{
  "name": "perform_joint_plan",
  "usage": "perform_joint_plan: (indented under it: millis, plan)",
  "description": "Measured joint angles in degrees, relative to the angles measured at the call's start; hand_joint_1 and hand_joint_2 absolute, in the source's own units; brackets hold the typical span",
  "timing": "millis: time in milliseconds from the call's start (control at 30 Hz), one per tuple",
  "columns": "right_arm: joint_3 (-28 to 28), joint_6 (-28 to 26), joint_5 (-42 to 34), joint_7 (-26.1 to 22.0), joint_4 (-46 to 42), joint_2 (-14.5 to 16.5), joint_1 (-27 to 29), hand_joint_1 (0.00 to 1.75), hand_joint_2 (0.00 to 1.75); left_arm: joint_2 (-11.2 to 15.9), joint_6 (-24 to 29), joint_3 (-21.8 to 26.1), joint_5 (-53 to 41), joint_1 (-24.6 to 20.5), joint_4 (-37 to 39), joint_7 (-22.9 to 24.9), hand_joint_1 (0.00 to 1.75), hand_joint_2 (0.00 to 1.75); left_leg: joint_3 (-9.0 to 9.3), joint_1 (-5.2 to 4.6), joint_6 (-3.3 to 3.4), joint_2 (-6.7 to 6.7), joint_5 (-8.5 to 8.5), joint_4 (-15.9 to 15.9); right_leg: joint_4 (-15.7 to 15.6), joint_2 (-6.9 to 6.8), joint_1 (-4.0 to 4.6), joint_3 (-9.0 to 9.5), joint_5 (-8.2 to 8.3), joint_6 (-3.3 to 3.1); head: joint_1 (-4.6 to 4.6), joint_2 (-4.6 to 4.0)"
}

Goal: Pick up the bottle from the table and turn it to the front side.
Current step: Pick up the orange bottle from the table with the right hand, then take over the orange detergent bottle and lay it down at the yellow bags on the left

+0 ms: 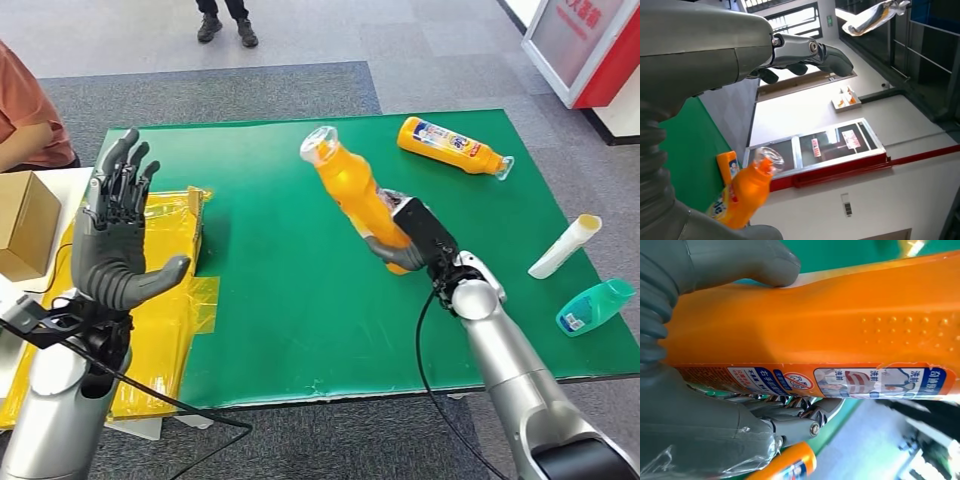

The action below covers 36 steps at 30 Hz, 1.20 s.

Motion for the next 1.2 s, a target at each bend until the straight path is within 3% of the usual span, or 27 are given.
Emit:
perform_joint_plan:
  millis: [300, 567, 800, 1000, 1200]
  plan:
    - [-5.4, -2.8, -6.8, -5.3, -9.4, 0.7, 4.9, 1.75, 1.75, 0.3, 1.2, 0.7, 2.7, 2.9, -1.6, -2.3, 0.0, 1.75, -0.02, 0.0, 0.01, 0.0, -0.02, 0.0, 0.0, 0.0, 0.0, -0.01, -0.02, 0.02, 0.01, 0.0]
    - [-6.5, -5.2, -8.0, -10.2, -20.8, 2.7, 11.0, 1.75, 1.75, 0.4, 1.3, 2.6, 5.8, 5.5, -1.9, -2.9, 0.0, 1.75, -0.02, 0.0, -0.01, 0.01, -0.03, 0.0, 0.0, 0.01, 0.0, -0.04, -0.05, 0.01, 0.0, 0.0]
    - [-5.0, -12.2, 1.0, -16.0, -29.3, 5.6, 15.6, 1.75, 1.75, 0.4, -1.6, 2.5, 6.8, 5.2, -1.6, -1.1, 0.0, 1.75, -0.04, 0.01, -0.01, -0.01, -0.03, 0.0, 0.0, 0.0, 0.01, -0.06, -0.07, 0.0, -0.01, 0.0]
    - [-1.5, -16.2, 7.4, -17.7, -32.0, 6.7, 16.6, 1.75, 1.75, 0.0, -3.9, 0.6, 8.2, 3.6, -0.1, 0.9, 0.0, 1.75, -0.05, 0.0, -0.01, -0.01, -0.03, 0.0, 0.0, 0.0, 0.0, -0.07, -0.07, 0.0, 0.01, 0.0]
    - [1.2, -20.7, 13.7, -18.8, -32.6, 7.0, 16.7, 1.75, 1.75, -0.3, -8.4, -1.9, 18.5, 2.5, 2.3, 5.2, 0.0, 1.75, -0.05, 0.0, 0.0, -0.01, -0.03, 0.0, 0.0, -0.01, 0.0, -0.06, -0.07, 0.0, 0.0, 0.0]
